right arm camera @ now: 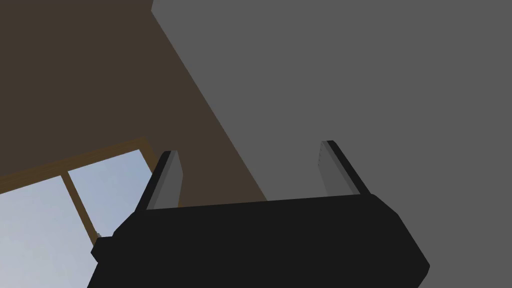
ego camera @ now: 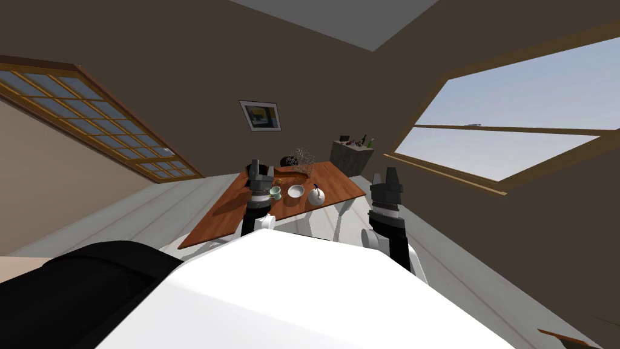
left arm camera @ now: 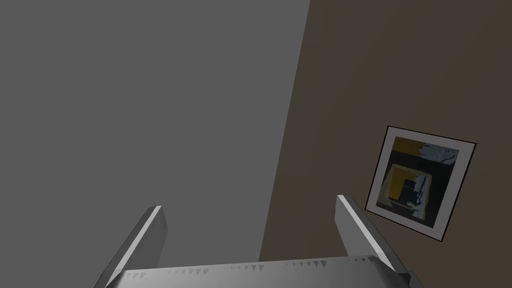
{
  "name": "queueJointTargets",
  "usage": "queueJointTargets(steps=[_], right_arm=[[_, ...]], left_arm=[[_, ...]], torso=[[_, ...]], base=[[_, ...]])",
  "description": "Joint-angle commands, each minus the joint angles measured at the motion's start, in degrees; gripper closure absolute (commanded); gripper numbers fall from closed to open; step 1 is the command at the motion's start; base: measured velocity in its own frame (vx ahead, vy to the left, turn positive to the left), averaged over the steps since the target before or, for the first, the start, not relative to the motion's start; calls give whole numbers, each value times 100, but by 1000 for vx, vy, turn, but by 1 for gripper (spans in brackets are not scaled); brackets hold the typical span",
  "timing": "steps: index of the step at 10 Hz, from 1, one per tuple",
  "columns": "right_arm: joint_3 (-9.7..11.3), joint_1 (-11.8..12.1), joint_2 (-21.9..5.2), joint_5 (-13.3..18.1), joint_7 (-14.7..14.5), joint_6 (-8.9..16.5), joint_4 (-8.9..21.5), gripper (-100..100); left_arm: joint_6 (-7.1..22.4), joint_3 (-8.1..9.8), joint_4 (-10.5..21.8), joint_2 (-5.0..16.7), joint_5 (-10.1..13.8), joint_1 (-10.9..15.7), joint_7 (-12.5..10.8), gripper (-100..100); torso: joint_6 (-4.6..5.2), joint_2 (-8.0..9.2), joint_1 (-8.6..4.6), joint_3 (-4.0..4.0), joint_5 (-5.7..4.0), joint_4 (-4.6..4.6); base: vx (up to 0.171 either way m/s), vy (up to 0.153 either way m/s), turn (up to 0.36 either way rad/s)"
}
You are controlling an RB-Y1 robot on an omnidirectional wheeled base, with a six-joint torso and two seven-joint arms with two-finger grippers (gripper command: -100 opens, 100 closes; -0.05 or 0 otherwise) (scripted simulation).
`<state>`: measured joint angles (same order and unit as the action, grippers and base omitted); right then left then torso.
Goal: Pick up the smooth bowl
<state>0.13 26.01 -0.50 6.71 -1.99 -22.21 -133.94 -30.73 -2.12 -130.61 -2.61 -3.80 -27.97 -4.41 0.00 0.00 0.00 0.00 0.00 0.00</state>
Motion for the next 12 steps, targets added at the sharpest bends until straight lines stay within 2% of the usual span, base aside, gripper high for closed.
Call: queueJointTargets(steps=[1, 4, 7, 9, 10, 12], right_arm=[[0, 0, 0, 0, 0, 0, 0, 0], [0, 0, 0, 0, 0, 0, 0, 0], [0, 0, 0, 0, 0, 0, 0, 0], [0, 0, 0, 0, 0, 0, 0, 0], [0, 0, 0, 0, 0, 0, 0, 0], [0, 0, 0, 0, 0, 0, 0, 0]], left_arm=[[73, 34, 52, 208, 18, 25, -29, -100], [363, 160, 261, 669, 89, 127, -144, -100], [826, 350, 607, 1025, 209, 299, -330, -100], [1189, 498, 886, 1191, 311, 448, -484, -100], [1219, 498, 901, 1191, 311, 448, -484, -100], [1568, 654, 1239, 1311, 429, 624, -656, -100]], torso=[[0, 0, 0, 0, 0, 0], [0, 7, 0, 4, 0, 1], [-1, 9, -2, 5, 0, 2], [-1, 8, -2, 5, 0, 2], [0, 7, -3, 4, 0, 1], [0, 4, -2, 2, 0, 1]], base=[[-9, -2, 27], [-21, -8, 42], [-24, -15, 64], [-24, -14, 88], [-15, -11, 13], [-14, -10, 65]])
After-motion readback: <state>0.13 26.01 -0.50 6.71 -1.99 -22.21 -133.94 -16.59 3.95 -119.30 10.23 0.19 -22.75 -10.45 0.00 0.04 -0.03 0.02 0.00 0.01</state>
